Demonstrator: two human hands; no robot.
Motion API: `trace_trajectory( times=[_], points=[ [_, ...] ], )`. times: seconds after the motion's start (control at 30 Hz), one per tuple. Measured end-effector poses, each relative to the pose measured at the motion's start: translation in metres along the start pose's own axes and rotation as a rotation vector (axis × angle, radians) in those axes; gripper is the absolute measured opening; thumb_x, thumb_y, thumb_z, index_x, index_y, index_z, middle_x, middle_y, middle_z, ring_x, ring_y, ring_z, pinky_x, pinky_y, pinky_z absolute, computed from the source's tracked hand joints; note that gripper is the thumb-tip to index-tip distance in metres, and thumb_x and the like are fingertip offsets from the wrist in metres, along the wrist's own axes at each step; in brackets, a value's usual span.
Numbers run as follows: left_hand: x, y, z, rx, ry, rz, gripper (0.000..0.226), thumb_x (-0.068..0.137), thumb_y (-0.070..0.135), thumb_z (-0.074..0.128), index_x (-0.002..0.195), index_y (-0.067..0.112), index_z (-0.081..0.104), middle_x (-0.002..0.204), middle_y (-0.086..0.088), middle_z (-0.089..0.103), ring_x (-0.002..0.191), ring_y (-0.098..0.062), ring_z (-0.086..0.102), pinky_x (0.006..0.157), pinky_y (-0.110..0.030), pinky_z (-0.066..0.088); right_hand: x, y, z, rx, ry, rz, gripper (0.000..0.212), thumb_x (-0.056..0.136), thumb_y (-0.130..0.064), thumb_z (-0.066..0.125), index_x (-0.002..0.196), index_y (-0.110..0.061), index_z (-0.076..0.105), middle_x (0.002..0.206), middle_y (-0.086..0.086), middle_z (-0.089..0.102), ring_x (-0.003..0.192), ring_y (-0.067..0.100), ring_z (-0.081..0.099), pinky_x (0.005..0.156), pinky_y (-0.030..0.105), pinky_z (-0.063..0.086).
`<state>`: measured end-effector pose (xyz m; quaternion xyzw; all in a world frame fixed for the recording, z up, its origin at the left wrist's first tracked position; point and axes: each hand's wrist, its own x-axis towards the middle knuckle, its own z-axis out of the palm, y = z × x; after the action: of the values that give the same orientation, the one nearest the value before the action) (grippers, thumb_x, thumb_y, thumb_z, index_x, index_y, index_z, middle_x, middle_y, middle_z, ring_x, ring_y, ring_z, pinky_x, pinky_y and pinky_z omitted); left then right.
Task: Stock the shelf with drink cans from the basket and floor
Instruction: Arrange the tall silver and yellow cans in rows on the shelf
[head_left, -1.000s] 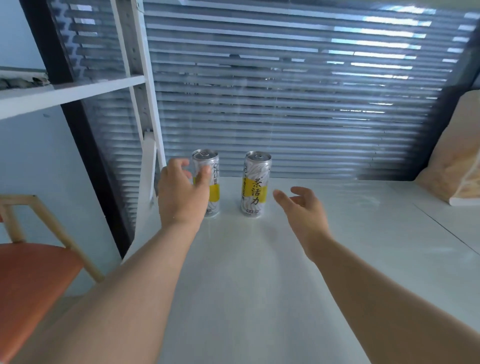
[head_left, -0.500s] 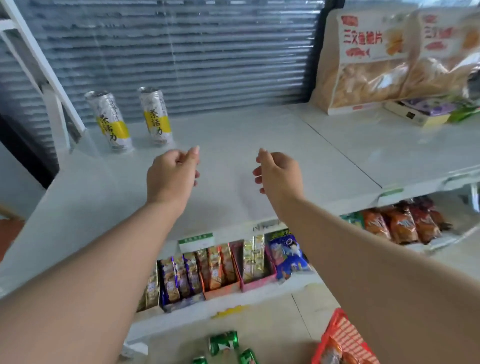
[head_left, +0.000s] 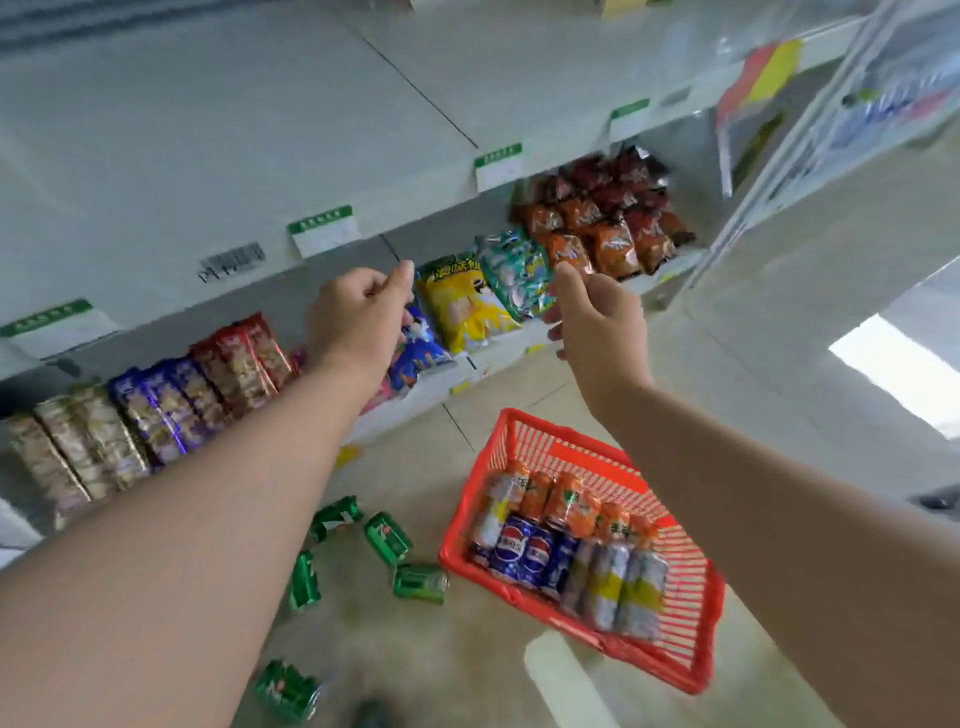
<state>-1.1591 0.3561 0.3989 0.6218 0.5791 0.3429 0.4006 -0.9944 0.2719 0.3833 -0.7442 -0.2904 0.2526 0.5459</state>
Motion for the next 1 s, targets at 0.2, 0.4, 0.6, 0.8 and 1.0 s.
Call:
trace_trajectory(
  times=[0.2, 0.4, 0.6, 0.8, 1.0],
  points=[
    [-0.037, -0.061, 0.097, 0.020, -0.244, -0.135, 0.034, 0.090, 0.039, 0.057, 0.068, 0.013, 0.060, 0.062, -0.003, 0.061, 0.051, -0.017, 0.052, 0.062, -0.031, 0.043, -0.008, 0.104, -0.056, -0.063, 0.072, 0.171, 0.035, 0.097, -0.038, 0.048, 0.079, -0.013, 0.064, 0.069, 0.000, 0.065, 0.065, 0.017, 0.059, 0.064, 0.038, 0.048],
    [-0.072, -0.142, 0.173, 0.110, -0.458, -0.229, 0.041, 0.084, 0.053, 0.056, 0.072, 0.014, 0.064, 0.068, -0.005, 0.068, 0.062, -0.020, 0.060, 0.074, -0.040, 0.053, -0.023, 0.217, -0.078, -0.107, 0.135, 0.343, 0.037, 0.098, -0.041, 0.047, 0.078, -0.016, 0.063, 0.075, 0.010, 0.066, 0.068, 0.021, 0.059, 0.064, 0.043, 0.048],
    [-0.108, -0.218, 0.248, 0.125, -0.646, -0.361, 0.036, 0.088, 0.044, 0.060, 0.083, 0.009, 0.061, 0.076, -0.004, 0.067, 0.070, -0.020, 0.060, 0.074, -0.039, 0.053, -0.039, 0.330, -0.101, -0.164, 0.269, 0.527, 0.050, 0.096, -0.045, 0.049, 0.087, 0.001, 0.065, 0.078, 0.021, 0.067, 0.067, 0.022, 0.055, 0.067, 0.043, 0.048],
    [-0.149, -0.293, 0.332, 0.223, -0.854, -0.466, 0.038, 0.083, 0.053, 0.062, 0.096, 0.018, 0.062, 0.098, -0.001, 0.065, 0.096, -0.025, 0.061, 0.089, -0.042, 0.052, -0.065, 0.436, -0.134, -0.268, 0.281, 0.699, 0.045, 0.093, -0.051, 0.050, 0.070, -0.015, 0.061, 0.070, 0.003, 0.065, 0.071, 0.024, 0.059, 0.078, 0.051, 0.053],
    [-0.189, -0.338, 0.400, 0.398, -0.991, -0.483, 0.078, 0.079, 0.057, 0.065, 0.137, 0.009, 0.042, 0.138, -0.007, 0.048, 0.126, -0.027, 0.047, 0.098, -0.036, 0.040, -0.086, 0.501, -0.138, -0.282, 0.220, 0.737, 0.039, 0.097, -0.047, 0.047, 0.095, -0.014, 0.067, 0.090, 0.002, 0.066, 0.085, 0.018, 0.055, 0.080, 0.036, 0.045]
  ],
)
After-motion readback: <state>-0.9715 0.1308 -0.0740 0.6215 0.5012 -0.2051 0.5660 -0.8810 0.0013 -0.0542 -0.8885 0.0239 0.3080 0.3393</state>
